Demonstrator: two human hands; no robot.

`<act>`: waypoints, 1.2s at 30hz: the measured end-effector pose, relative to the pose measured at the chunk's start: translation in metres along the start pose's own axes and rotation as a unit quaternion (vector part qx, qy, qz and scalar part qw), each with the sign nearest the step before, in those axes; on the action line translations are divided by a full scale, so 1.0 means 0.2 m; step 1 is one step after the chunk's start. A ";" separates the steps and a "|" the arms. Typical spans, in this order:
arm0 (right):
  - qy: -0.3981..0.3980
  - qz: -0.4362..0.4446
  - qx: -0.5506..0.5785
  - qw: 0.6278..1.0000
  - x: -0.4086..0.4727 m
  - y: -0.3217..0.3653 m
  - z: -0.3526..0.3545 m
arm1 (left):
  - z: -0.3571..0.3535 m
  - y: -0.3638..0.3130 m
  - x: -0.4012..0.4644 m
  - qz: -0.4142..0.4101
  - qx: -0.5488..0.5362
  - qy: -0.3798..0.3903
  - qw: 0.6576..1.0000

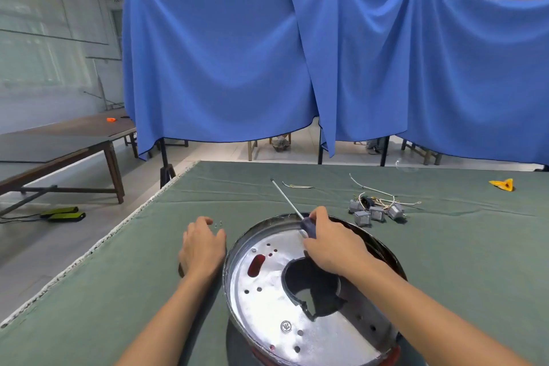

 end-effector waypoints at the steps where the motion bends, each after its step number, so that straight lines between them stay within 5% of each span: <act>1: 0.004 -0.004 0.003 1.000 0.01 0.00 0.00 | -0.02 0.00 0.02 0.004 0.017 0.002 1.000; 17: -0.014 0.001 -0.014 1.000 0.03 -0.01 -0.03 | -0.05 0.00 0.15 0.012 0.075 -0.046 0.996; 22: -0.023 0.007 -0.008 1.000 0.02 -0.01 -0.03 | -0.01 0.03 0.11 0.040 -0.106 -0.023 0.993; 24: -0.028 0.008 -0.007 1.000 0.02 -0.01 -0.03 | 0.03 0.00 0.07 0.060 -0.255 0.002 0.965; 28: -0.037 0.007 0.009 0.999 0.02 -0.01 -0.03 | 0.14 -0.14 -0.01 0.076 -0.511 0.032 0.856; 33: -0.088 0.013 0.019 0.996 0.00 -0.01 0.01 | 0.10 -0.17 -0.11 0.136 -0.595 0.113 0.784; 36: -0.124 0.064 -0.002 0.990 -0.03 0.01 0.04 | 0.06 -0.14 -0.11 0.211 -0.656 0.157 0.708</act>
Point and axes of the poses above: each hand's wrist, its own x-axis towards the middle knuckle, its own z-axis out of the back of the hand, y = z × x, the point moved 4 cm from there along x, towards the middle knuckle, and after that the axes turned 1 degree about -z, right-handed, at the moved point
